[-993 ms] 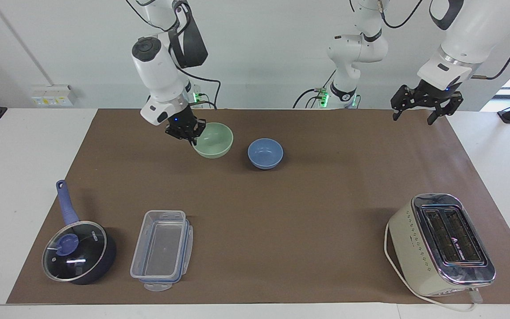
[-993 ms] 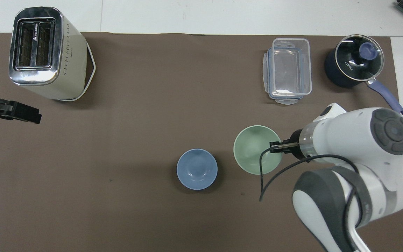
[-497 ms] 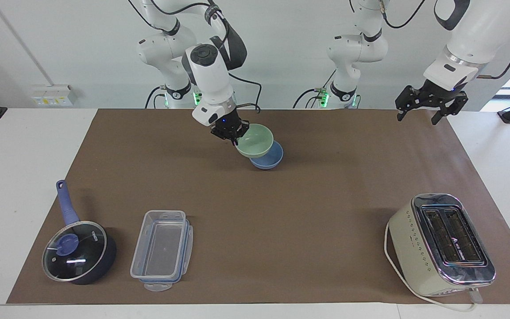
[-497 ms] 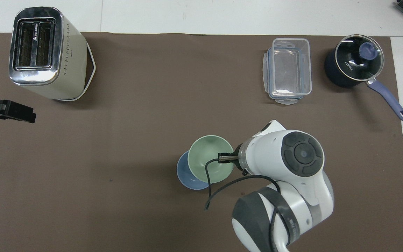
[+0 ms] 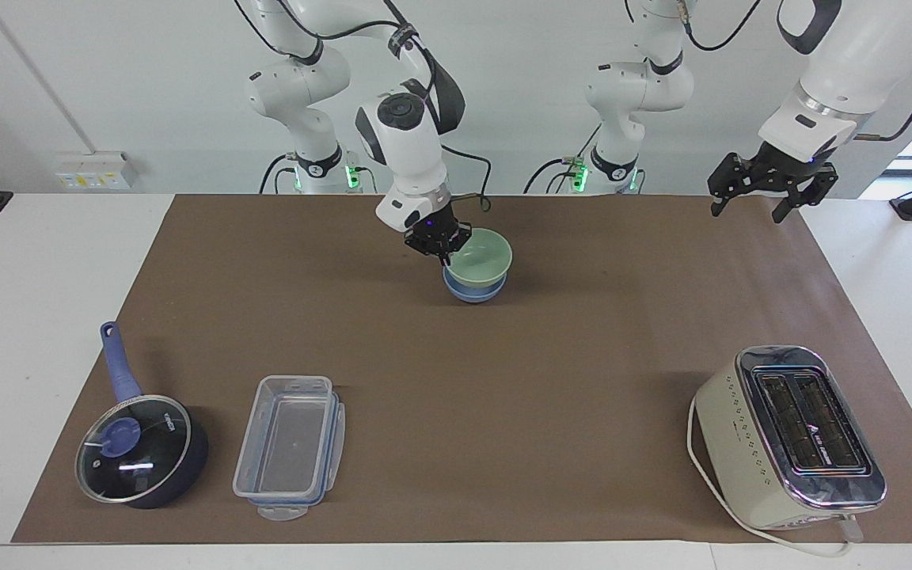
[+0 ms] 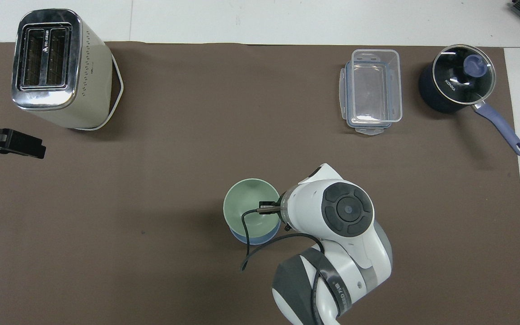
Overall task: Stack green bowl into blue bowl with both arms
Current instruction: 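Lower the green bowl into the blue bowl with the right gripper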
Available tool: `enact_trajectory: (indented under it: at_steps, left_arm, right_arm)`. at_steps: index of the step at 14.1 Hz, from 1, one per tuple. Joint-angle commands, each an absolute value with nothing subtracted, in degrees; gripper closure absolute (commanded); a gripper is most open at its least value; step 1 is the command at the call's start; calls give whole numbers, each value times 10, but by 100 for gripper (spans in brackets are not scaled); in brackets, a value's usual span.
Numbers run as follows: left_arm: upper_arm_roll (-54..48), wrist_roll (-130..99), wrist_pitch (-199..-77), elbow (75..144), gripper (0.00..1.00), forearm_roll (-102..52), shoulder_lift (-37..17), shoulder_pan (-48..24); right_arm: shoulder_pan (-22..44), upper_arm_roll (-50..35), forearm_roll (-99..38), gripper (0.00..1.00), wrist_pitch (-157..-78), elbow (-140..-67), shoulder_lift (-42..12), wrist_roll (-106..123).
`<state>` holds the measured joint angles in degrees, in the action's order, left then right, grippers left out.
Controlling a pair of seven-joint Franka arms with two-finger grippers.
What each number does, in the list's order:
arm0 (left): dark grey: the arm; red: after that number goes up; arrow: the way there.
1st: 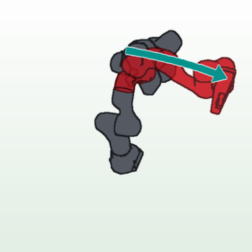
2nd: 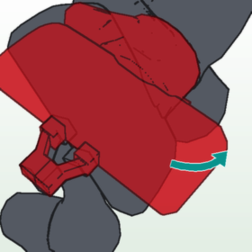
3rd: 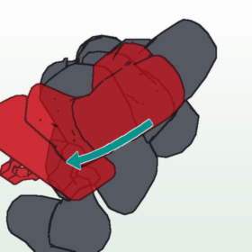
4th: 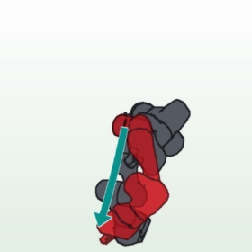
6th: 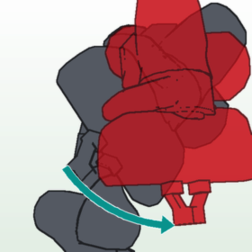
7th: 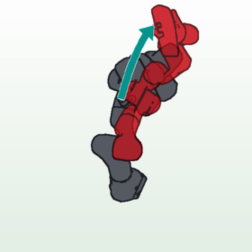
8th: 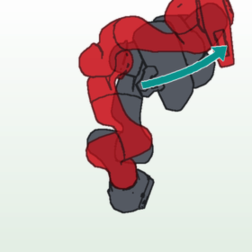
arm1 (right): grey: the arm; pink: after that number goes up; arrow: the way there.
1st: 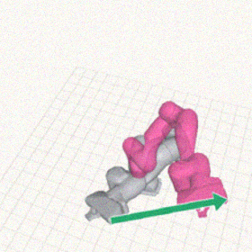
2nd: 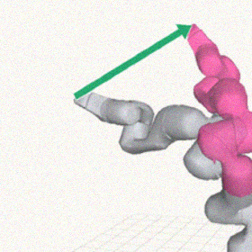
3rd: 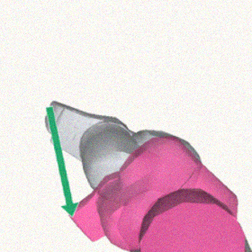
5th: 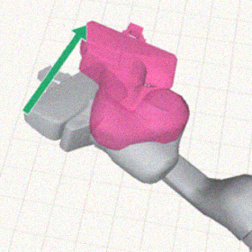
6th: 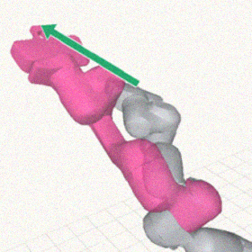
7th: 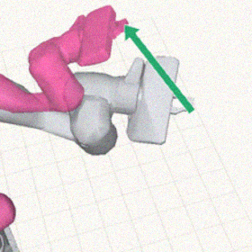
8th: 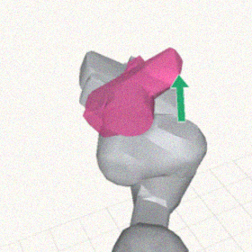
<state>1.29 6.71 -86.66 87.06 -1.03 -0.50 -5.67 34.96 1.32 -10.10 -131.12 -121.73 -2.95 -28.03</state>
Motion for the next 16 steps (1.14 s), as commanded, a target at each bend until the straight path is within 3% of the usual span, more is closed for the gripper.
enact_trajectory:
  at_steps: [1, 16]
  left_arm:
    - [7, 68, -860, 871, 0, -4, 1, -49]
    - [6, 66, -860, 870, 0, -4, 1, -50]
  right_arm:
    - [350, 11, -114, 100, -1326, -1228, -33, -285]
    - [360, 11, -114, 100, -1355, -1259, -43, -277]
